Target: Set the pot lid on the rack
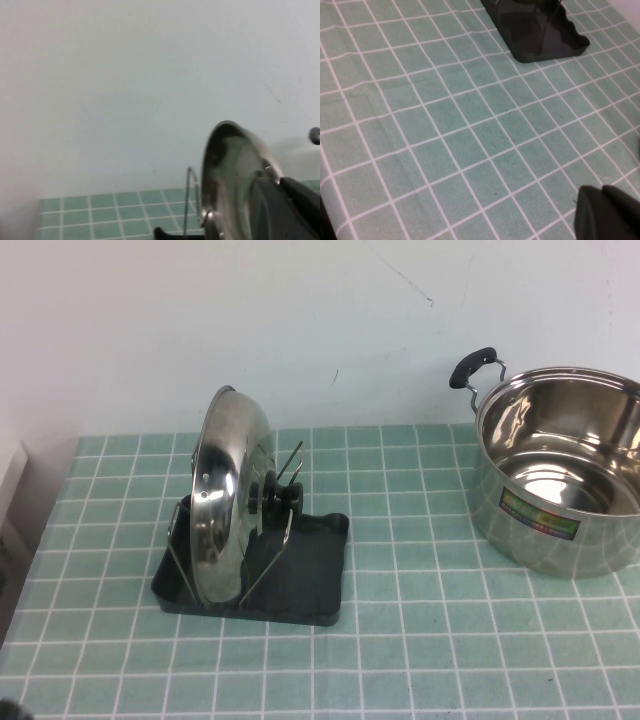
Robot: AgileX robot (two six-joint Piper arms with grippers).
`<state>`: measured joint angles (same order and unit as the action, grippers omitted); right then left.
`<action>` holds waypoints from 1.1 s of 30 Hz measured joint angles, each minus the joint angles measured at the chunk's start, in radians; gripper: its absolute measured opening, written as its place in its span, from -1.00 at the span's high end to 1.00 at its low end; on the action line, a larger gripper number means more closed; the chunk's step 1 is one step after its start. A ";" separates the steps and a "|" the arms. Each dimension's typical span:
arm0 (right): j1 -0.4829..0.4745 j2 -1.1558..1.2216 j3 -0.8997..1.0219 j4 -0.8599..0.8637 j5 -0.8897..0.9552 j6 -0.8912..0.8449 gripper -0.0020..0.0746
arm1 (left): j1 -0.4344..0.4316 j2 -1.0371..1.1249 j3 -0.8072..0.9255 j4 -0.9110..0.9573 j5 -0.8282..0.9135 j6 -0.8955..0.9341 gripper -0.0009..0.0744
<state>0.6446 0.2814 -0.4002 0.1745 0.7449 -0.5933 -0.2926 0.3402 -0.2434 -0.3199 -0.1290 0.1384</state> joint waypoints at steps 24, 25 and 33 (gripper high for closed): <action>0.000 0.000 0.000 0.012 0.002 0.000 0.95 | 0.236 -0.350 0.262 0.029 0.446 -0.040 0.98; 0.000 0.000 0.000 0.012 0.002 0.000 0.95 | 0.234 -0.351 0.262 0.031 0.446 -0.040 0.98; 0.000 0.000 0.000 0.012 0.002 0.000 0.95 | 0.187 -0.353 0.262 0.043 0.446 -0.042 0.98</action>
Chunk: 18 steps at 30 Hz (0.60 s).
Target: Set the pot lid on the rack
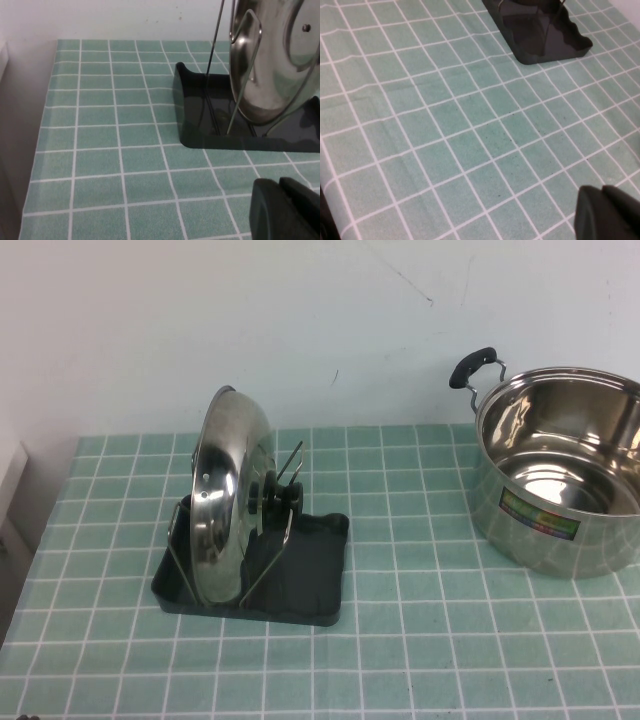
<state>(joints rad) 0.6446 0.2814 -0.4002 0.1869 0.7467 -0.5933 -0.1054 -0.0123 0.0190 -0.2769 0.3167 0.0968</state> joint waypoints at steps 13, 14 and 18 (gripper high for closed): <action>0.000 0.000 0.000 0.000 0.000 0.000 0.95 | -0.038 -0.001 -0.002 0.117 0.000 -0.147 0.98; 0.000 0.000 0.000 0.002 0.000 0.000 0.95 | -0.038 -0.001 -0.002 0.120 0.000 -0.152 0.98; 0.000 0.000 0.000 0.002 0.000 0.000 0.95 | -0.038 -0.001 -0.002 0.139 0.000 -0.156 0.98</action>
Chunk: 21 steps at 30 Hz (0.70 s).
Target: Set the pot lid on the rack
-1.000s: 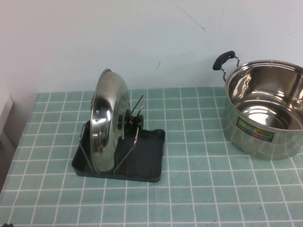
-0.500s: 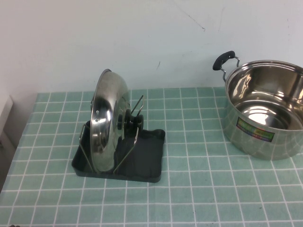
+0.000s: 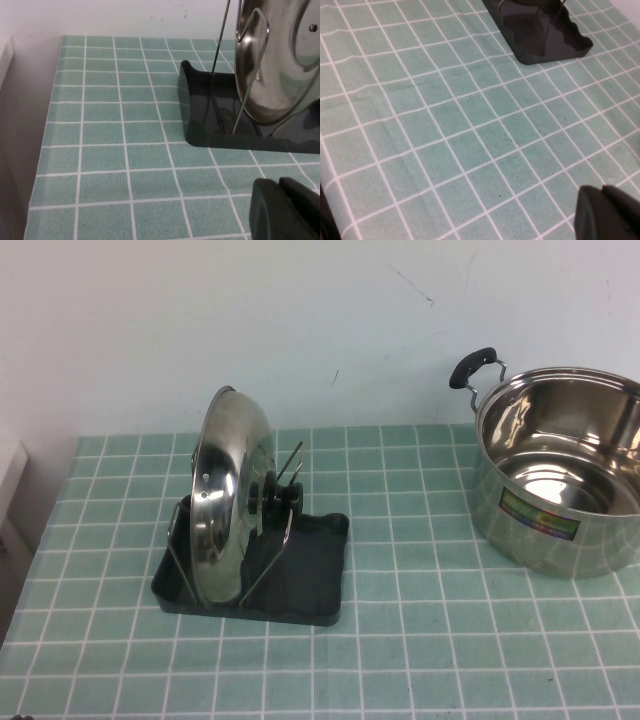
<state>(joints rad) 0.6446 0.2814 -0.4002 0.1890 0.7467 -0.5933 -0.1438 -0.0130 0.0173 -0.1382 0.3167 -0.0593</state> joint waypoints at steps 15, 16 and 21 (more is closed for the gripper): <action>0.000 0.000 0.000 0.000 0.000 0.000 0.95 | 0.038 0.000 0.000 0.015 0.000 -0.002 0.98; 0.000 0.000 0.000 0.000 0.000 0.000 0.95 | 0.038 0.000 0.000 0.017 0.000 -0.002 0.98; 0.000 0.000 0.000 0.000 0.000 0.000 0.95 | 0.038 0.000 0.000 0.033 0.000 -0.038 0.98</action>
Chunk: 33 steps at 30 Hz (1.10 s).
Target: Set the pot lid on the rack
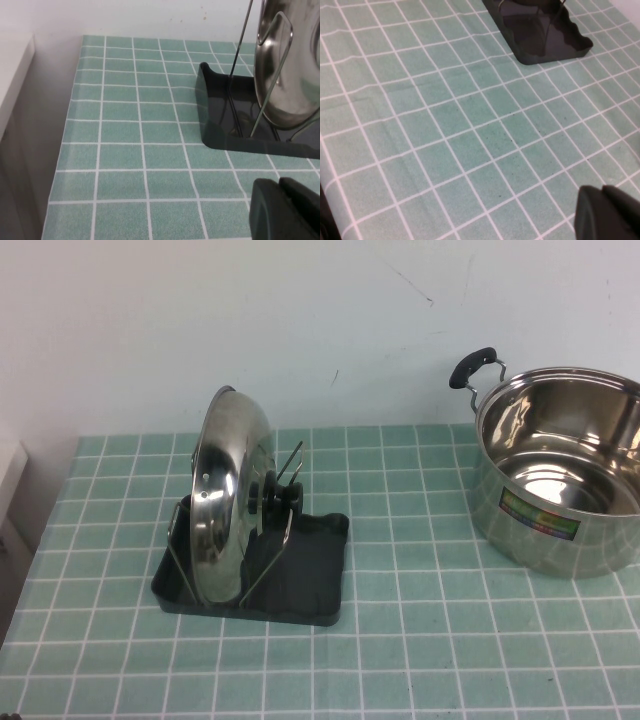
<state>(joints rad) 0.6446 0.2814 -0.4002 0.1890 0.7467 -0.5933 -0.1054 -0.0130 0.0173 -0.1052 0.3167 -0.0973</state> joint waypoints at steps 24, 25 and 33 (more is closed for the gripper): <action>0.000 0.000 0.000 0.000 0.000 0.000 0.95 | 0.000 0.000 0.000 0.012 0.000 0.081 0.98; 0.000 0.000 0.000 0.000 0.000 0.000 0.95 | 0.000 0.000 0.000 0.012 0.000 0.081 0.98; 0.000 0.000 0.005 -0.004 -0.005 0.000 0.95 | 0.000 0.000 0.000 0.012 0.000 0.081 0.98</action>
<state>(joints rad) 0.6446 0.2814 -0.3955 0.1854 0.7418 -0.5933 -0.1054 -0.0130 0.0173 -0.0937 0.3167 -0.0161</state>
